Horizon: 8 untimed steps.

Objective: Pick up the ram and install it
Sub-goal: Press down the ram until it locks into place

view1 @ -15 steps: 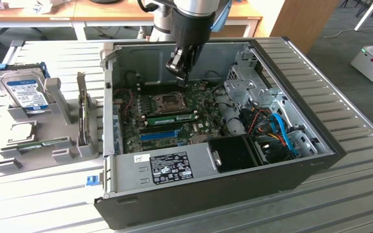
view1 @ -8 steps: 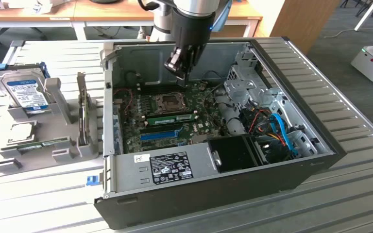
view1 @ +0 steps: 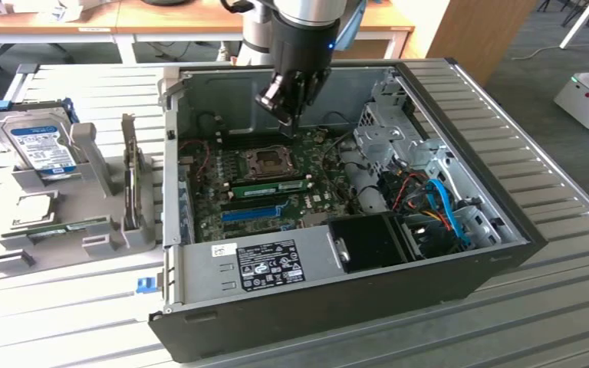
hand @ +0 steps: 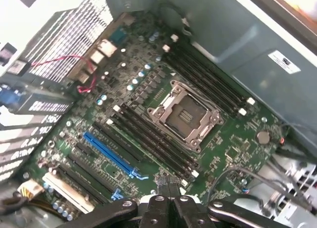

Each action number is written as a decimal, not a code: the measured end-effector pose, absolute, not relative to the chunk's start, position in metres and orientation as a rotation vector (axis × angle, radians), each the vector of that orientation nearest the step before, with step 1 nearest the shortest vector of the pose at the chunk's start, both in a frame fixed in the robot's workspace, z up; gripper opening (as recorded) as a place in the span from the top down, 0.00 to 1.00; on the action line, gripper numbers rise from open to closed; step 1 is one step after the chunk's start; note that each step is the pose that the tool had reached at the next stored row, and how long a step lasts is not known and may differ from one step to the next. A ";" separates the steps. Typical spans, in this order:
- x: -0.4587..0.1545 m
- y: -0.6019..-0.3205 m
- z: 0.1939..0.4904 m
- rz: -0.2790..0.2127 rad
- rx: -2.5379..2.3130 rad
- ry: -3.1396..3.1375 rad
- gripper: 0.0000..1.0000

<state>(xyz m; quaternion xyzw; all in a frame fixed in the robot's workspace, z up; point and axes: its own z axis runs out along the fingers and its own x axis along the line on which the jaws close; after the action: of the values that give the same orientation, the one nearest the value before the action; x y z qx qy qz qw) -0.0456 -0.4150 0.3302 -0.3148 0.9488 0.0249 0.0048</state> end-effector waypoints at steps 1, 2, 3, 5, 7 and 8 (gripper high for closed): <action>-0.046 -0.415 0.330 0.078 -0.961 2.979 0.89; -0.046 -0.415 0.330 0.078 -0.936 2.987 0.89; -0.046 -0.415 0.330 0.078 -0.910 2.994 0.89; -0.046 -0.415 0.330 0.077 -0.863 3.008 0.89; -0.046 -0.415 0.330 0.077 -0.816 3.020 0.89; -0.046 -0.415 0.330 0.077 -0.793 3.026 0.89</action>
<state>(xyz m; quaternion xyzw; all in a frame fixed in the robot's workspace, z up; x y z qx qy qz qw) -0.0456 -0.4150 0.3302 -0.2533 0.9671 0.0246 0.0064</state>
